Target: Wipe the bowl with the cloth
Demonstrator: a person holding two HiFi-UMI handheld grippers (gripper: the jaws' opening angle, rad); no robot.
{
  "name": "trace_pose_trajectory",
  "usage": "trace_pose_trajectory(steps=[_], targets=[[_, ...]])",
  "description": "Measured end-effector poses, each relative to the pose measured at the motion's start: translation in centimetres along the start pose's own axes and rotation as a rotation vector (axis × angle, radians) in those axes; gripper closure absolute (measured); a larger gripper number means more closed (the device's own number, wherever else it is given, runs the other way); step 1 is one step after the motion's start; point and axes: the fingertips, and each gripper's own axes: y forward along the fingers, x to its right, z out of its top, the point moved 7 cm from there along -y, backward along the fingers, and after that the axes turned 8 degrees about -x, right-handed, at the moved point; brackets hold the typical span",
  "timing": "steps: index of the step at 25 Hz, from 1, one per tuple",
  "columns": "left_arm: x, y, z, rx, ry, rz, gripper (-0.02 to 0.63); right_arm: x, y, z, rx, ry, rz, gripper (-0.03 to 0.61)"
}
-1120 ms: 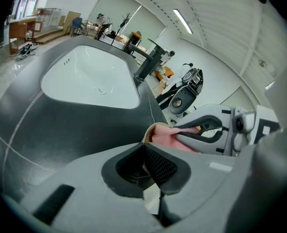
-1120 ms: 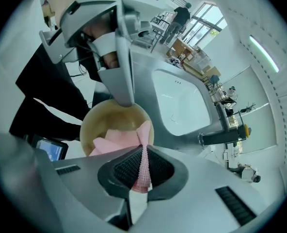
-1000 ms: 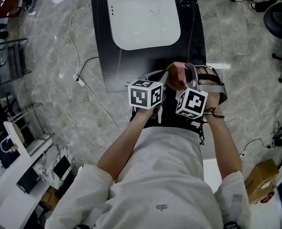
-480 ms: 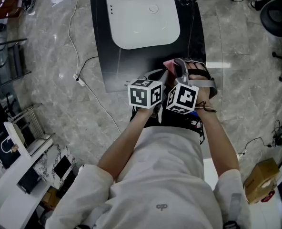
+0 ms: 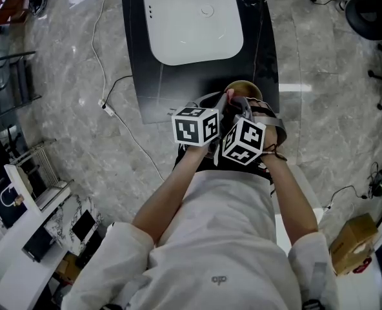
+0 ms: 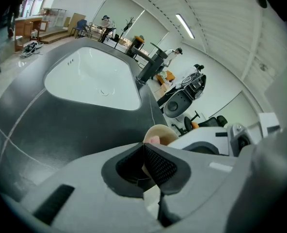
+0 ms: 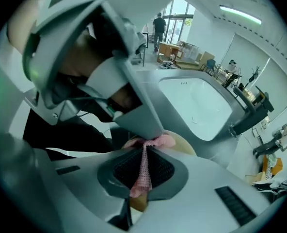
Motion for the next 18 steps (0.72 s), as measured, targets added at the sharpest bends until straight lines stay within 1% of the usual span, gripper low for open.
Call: trace_pose_trajectory(steps=[5,8,10,12,18], targets=[[-0.1,0.0,-0.2,-0.001,0.003,0.01,0.598,-1.4,-0.7,-1.1,-0.004,-0.062,0.09,0.563],[0.0,0.1,-0.1,-0.003,0.004,0.012,0.598,-1.3,-1.2,-2.3,-0.045,-0.133,0.112,0.563],[0.0,0.1,-0.2,-0.01,0.01,0.018,0.598,-0.9,-1.3,-3.2,-0.094,-0.199,0.087,0.563],[0.0,0.0,-0.2,-0.016,0.015,0.021,0.598,-0.2,-1.1,-3.8,-0.144,-0.26,0.035,0.563],[0.4,0.0,-0.3,-0.02,0.029,0.022,0.598,1.3,1.0,-3.7,-0.231,-0.346,-0.111,0.563]])
